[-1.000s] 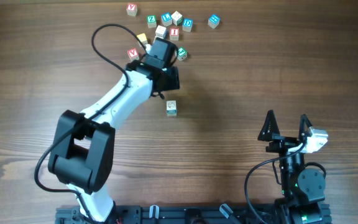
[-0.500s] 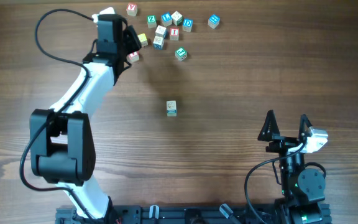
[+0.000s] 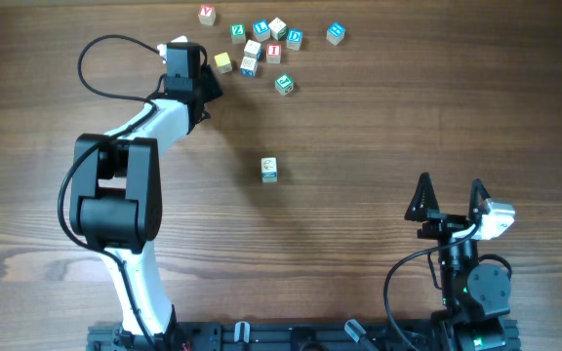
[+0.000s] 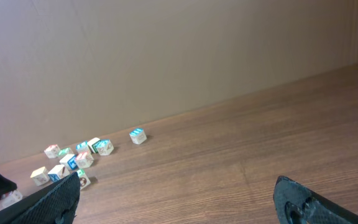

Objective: Form a tower
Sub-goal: 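Open the left gripper and withdraw it toward the block pile, then grasp the red 'A' block with the left gripper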

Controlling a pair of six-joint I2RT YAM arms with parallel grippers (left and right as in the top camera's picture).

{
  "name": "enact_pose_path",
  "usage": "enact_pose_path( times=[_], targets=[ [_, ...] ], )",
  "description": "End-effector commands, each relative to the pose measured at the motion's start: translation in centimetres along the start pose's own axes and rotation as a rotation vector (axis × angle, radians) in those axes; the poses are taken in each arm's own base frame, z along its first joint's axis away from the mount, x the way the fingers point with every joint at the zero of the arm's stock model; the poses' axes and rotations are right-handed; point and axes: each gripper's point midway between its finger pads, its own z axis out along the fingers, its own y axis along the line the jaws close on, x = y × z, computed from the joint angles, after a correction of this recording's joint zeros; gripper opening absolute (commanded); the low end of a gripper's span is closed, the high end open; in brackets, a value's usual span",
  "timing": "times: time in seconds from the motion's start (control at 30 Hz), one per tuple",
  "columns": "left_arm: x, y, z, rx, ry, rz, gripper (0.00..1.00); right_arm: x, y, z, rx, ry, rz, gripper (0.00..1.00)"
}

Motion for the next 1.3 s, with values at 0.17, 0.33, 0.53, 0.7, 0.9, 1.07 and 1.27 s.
enact_pose_path(
  times=[0.17, 0.33, 0.53, 0.7, 0.9, 1.07, 1.27],
  targets=[
    [2.3, -0.2, -2.5, 0.008, 0.148, 0.013, 0.26, -0.3, -0.3, 0.0, 0.015, -0.013, -0.015, 1.00],
    [6.4, 1.0, -6.3, -0.033, 0.375, 0.011, 0.25, -0.3, -0.3, 0.0, 0.015, -0.013, -0.016, 1.00],
    [10.3, 2.0, -8.8, -0.065, 0.567, -0.005, 0.39, -0.3, -0.3, 0.0, 0.015, -0.013, -0.015, 1.00],
    [8.5, 1.0, -11.0, -0.037, 0.523, -0.005, 0.57, -0.3, -0.3, 0.0, 0.015, -0.013, -0.015, 1.00],
    [9.6, 1.4, -10.4, -0.070, 0.518, 0.025, 0.54, -0.3, -0.3, 0.0, 0.015, -0.013, -0.015, 1.00],
    [10.6, 3.0, -9.6, -0.171, 0.475, 0.068, 0.49, -0.3, -0.3, 0.0, 0.015, -0.013, -0.015, 1.00],
    [10.1, 3.0, -9.4, -0.177, 0.453, 0.070, 0.36, -0.3, -0.3, 0.0, 0.015, -0.013, -0.015, 1.00]
  ],
)
